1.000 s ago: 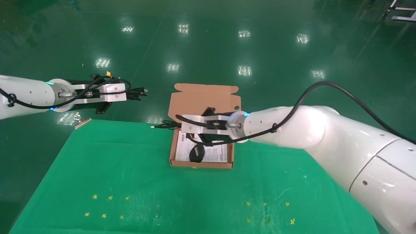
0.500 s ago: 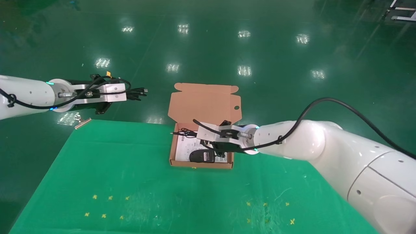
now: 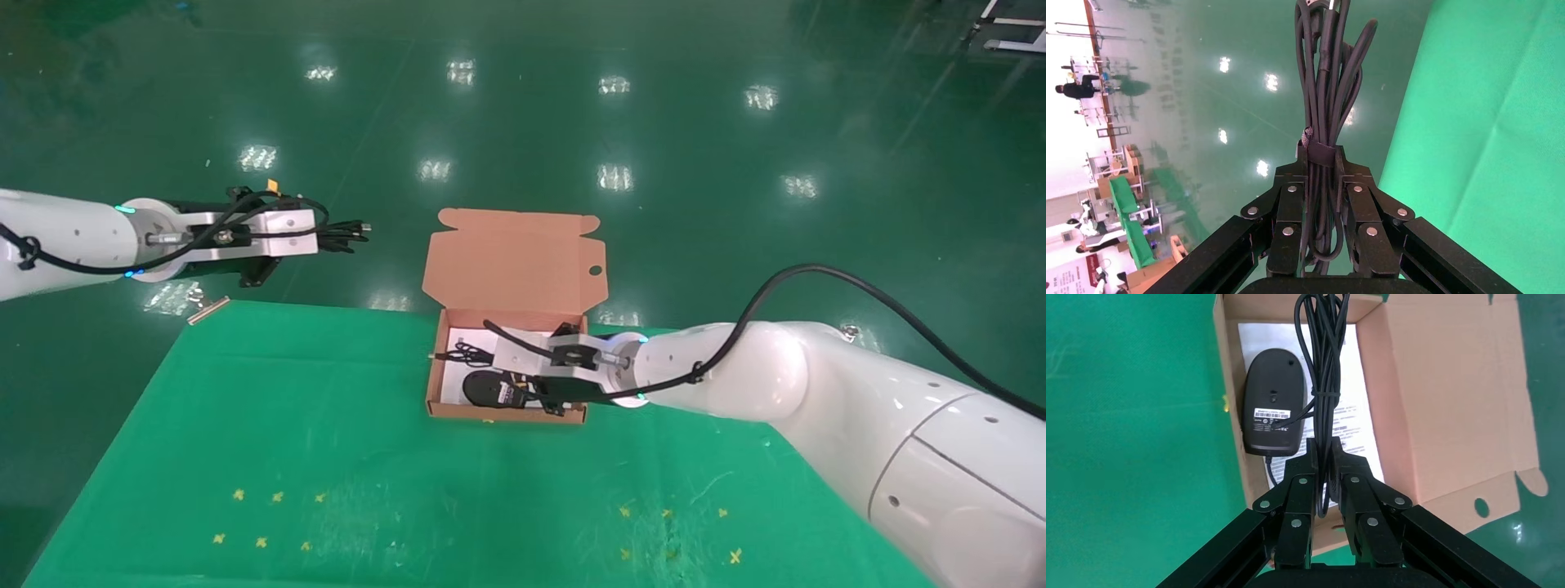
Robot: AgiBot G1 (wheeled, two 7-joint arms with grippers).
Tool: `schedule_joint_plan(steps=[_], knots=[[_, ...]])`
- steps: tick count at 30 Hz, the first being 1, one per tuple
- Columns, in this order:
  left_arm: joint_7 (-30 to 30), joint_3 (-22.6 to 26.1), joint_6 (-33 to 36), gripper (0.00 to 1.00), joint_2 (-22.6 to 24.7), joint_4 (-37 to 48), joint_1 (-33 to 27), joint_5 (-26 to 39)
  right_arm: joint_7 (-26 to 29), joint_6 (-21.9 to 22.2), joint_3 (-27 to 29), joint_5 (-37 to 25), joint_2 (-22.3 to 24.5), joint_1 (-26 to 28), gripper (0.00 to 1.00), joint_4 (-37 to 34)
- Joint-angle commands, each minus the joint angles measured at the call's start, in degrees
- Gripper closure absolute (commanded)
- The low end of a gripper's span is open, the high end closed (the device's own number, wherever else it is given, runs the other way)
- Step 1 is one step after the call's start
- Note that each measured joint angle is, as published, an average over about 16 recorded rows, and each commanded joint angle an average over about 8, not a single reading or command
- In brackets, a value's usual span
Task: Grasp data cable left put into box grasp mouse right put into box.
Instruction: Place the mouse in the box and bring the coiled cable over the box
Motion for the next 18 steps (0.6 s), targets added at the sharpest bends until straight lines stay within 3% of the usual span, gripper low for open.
schedule_joint_plan(steps=[1, 18], knots=[[0.0, 0.0, 0.0, 1.0, 0.0, 0.0, 0.0, 0.0, 0.0, -0.1, -0.3, 0.0, -0.1, -0.1, 0.0, -0.2], [1.3, 0.0, 0.3, 1.0, 2.6, -0.2, 3.2, -3.9, 1.8, 0.5, -0.5, -1.0, 5.4, 2.0, 0.0, 5.3]])
